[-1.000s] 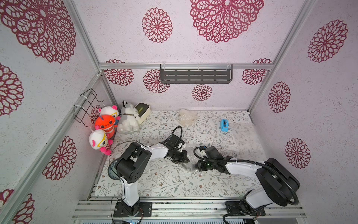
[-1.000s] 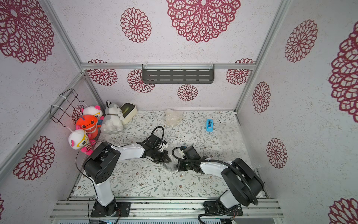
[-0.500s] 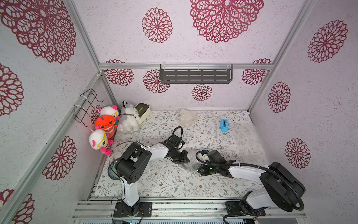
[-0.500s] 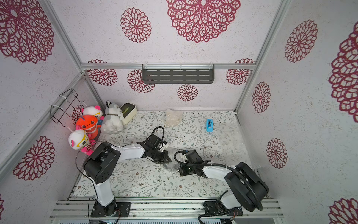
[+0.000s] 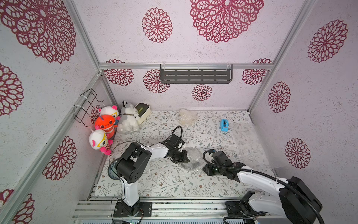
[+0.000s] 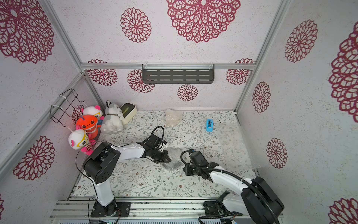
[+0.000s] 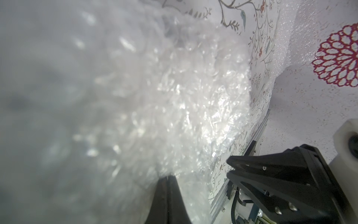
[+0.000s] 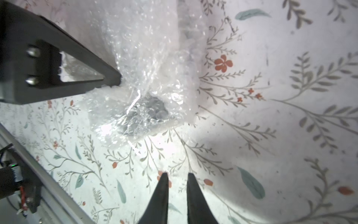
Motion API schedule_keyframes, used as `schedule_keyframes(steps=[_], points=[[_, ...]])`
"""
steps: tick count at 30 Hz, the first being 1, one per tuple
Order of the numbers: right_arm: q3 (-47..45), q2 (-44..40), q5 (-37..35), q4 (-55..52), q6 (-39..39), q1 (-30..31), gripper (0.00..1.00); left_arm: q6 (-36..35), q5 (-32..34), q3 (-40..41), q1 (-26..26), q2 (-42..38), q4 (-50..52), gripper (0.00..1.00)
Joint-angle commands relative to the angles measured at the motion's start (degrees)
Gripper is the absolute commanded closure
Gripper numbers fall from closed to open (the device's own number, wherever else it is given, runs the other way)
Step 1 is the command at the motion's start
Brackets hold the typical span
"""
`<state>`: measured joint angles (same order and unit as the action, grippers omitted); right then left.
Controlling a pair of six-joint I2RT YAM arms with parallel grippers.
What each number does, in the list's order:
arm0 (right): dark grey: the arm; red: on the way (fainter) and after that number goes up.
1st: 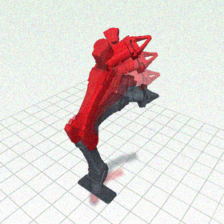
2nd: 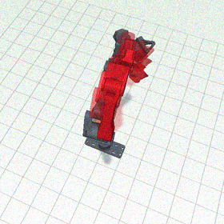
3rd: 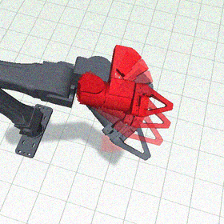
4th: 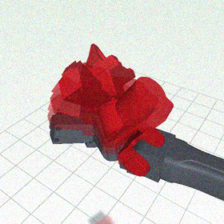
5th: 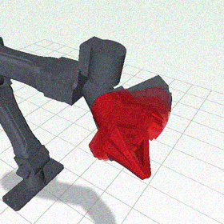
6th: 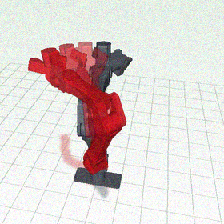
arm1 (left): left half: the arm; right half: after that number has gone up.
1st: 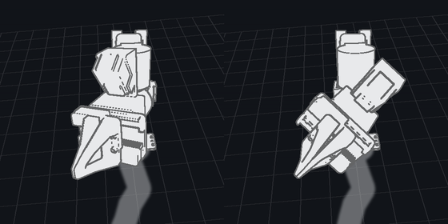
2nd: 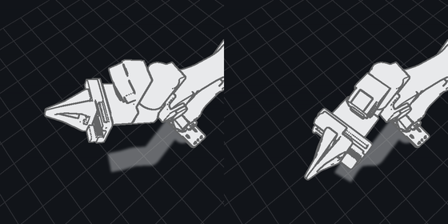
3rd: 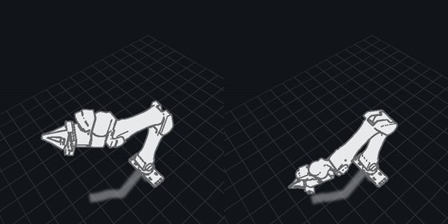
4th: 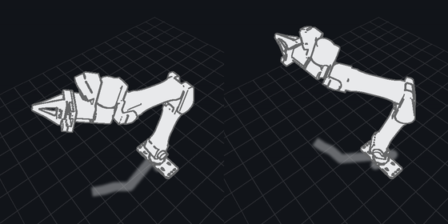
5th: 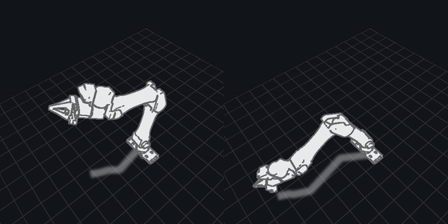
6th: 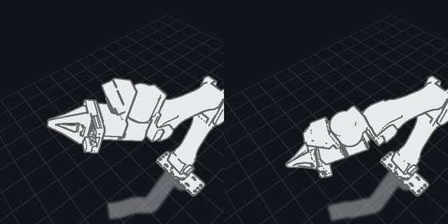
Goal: Wrap dinner plates in bubble wrap
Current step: Stick the tape on the bubble wrap.
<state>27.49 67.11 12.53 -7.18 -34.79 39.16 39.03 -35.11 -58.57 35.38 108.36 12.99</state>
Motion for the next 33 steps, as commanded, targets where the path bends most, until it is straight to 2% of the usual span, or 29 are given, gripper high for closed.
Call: schedule_keyframes(steps=[1,3,12,20,25,29,30,33], points=[[0.7,-0.8,9.0,4.3,-4.3,-0.3,0.89,-0.7,0.4,-0.1,0.5,0.6,1.9,1.00],[2.0,1.0,10.0,6.6,-4.1,-0.2,1.00,-0.8,0.4,0.0,0.6,0.6,1.9,1.00],[4.6,9.5,12.7,10.0,-0.7,1.0,1.00,-0.7,0.7,0.2,0.6,0.3,1.7,1.00],[5.5,15.5,6.0,11.3,1.5,1.5,1.00,-0.8,0.6,0.3,0.6,0.5,1.6,1.00],[5.6,19.9,2.0,18.1,2.3,1.9,1.00,-0.8,-0.3,0.1,0.6,1.5,1.3,1.00],[7.1,21.0,-4.7,23.6,1.4,2.2,1.00,-0.8,-1.4,-0.5,0.6,2.8,1.2,1.00],[7.1,20.2,-5.3,24.3,1.6,1.9,1.00,-0.8,-1.5,-0.6,0.6,2.9,1.1,1.00],[5.8,15.7,-0.8,24.0,0.4,-1.6,0.86,-0.9,-2.0,-0.9,0.5,3.4,1.3,1.00]])
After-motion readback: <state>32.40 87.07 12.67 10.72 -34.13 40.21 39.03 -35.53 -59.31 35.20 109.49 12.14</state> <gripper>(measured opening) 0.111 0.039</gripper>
